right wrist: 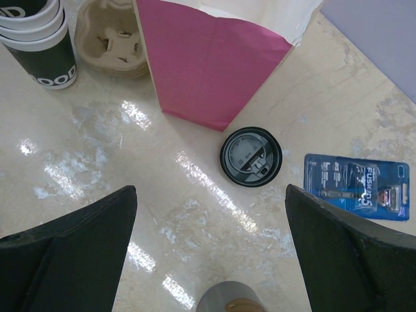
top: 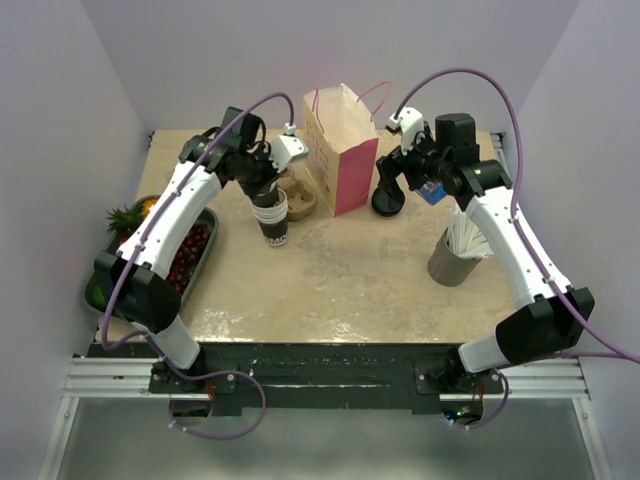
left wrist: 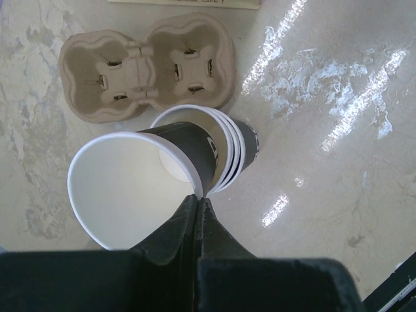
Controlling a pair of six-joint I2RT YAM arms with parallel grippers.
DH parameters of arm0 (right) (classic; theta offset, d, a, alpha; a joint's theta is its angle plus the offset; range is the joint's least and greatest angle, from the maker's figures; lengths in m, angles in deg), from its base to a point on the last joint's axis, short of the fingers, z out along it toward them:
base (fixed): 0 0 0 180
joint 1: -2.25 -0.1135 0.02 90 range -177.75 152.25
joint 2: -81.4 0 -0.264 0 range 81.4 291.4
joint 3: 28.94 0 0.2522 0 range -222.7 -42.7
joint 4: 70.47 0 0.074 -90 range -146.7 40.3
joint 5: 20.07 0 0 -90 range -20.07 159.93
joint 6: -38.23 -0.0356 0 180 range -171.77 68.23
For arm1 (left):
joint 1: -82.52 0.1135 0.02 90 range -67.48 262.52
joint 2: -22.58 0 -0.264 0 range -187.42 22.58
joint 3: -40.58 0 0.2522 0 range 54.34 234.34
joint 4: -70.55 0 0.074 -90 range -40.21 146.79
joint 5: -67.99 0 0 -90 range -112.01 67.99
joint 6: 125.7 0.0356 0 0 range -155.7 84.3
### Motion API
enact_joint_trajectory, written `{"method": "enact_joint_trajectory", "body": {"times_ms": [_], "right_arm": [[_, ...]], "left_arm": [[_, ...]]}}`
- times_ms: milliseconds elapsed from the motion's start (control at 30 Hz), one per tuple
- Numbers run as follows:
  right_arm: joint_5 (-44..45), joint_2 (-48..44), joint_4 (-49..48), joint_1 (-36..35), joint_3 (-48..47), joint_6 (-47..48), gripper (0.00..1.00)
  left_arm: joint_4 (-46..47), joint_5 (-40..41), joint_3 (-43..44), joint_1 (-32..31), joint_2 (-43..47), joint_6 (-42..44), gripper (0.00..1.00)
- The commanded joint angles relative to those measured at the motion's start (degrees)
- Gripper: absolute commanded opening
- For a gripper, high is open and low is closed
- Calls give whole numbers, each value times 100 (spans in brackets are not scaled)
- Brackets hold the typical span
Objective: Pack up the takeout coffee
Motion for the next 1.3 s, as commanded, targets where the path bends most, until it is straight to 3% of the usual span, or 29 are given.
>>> {"method": "enact_joint_trajectory", "body": {"times_ms": [0,333,733,967,1267], "right_arm": [[-8,-78,-34,-12,-201,49,99],[-26,-78,-34,-11,-236,32,99],[-17,-130,71,-3,-368,32,99],[650,-87,-193,251,-394,-495,99],[1529,-16,-184,735,-685,-926,99]], "left_arm": [[-138,-152,255,-61,161,-206,0],[-392,-266,518,-149,196,-312,0],[-1685,-485,2400,-553,133,-93,0],[-1536,-1549,1243,-1317,495,567,0],[-35,-1269,-393,-2425,372,884,0]]}}
